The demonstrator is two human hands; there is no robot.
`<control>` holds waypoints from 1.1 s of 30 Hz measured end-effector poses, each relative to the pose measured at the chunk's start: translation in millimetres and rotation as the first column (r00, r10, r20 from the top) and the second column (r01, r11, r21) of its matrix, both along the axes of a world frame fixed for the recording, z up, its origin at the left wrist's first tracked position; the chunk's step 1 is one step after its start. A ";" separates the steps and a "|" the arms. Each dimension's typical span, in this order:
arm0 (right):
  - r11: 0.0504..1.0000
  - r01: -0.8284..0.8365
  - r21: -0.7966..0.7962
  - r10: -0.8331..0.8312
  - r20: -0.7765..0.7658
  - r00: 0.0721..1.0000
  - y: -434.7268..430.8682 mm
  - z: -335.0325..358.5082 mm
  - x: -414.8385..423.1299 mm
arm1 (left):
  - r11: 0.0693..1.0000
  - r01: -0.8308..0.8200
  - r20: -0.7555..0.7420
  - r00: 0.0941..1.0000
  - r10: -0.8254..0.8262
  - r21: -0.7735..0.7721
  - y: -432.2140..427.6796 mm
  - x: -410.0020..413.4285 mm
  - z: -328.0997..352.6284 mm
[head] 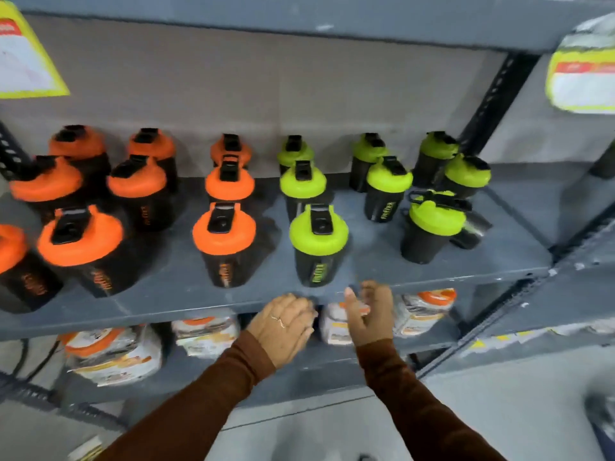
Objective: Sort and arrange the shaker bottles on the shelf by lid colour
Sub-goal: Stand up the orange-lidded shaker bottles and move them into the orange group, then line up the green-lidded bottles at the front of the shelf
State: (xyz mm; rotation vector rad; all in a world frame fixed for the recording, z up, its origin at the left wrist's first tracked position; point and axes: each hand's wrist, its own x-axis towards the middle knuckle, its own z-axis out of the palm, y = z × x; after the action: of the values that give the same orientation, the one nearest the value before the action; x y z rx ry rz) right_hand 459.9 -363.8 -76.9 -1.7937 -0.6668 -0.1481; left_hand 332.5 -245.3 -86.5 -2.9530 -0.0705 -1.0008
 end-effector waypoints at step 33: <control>0.994 0.107 0.004 -0.107 -0.097 0.990 -109.3 36.7 260.3 | 0.866 -0.498 -0.612 0.697 0.374 -0.037 -75.7 185.0 27.4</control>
State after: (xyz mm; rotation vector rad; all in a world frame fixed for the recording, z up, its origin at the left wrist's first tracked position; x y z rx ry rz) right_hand 720.2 -473.0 -40.3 -1.8160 -0.5006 -0.1358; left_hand 517.5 -321.0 -59.1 -3.0230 -0.8651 0.0092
